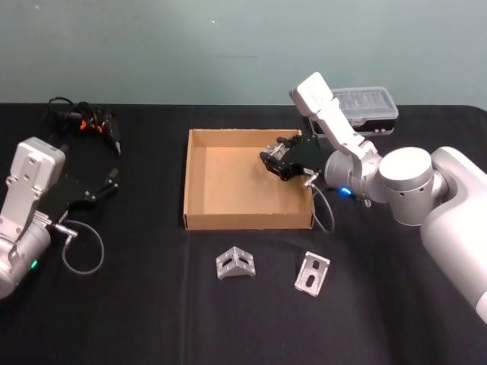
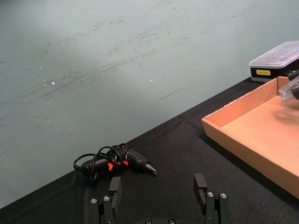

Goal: Use one hand to pick up the angle iron from the table and place it into the box.

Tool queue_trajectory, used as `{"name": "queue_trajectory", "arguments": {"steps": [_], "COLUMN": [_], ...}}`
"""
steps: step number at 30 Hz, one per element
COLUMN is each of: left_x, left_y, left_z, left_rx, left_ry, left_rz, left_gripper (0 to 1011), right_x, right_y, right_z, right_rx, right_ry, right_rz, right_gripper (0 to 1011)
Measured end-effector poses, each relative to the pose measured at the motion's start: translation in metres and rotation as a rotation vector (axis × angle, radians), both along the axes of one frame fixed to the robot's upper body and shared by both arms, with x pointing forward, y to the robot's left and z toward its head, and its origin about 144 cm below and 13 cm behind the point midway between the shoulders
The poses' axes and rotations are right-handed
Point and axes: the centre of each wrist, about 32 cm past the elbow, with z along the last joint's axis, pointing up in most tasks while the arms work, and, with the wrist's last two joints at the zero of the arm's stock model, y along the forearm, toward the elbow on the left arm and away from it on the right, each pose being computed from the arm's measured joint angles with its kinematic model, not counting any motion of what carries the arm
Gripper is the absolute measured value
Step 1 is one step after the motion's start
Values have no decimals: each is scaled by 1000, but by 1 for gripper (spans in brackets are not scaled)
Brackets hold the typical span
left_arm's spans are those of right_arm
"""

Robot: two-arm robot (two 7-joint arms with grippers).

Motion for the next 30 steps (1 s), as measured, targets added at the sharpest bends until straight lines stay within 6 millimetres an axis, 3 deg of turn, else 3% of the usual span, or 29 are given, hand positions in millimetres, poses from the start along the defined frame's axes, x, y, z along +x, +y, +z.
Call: {"name": "queue_trajectory", "arguments": {"steps": [14, 30], "left_x": [0, 0], "left_y": [0, 0], "left_z": [0, 0], "left_rx": [0, 0], "left_ry": [0, 0], "left_rz": [0, 0], "left_gripper": [1011, 1011], "right_x": [1, 0], "right_y": [1, 0], "right_z": [-2, -2], "right_rx": [1, 2], "right_ry": [-8, -4], "right_rz": [10, 8], "right_gripper": [486, 958]}}
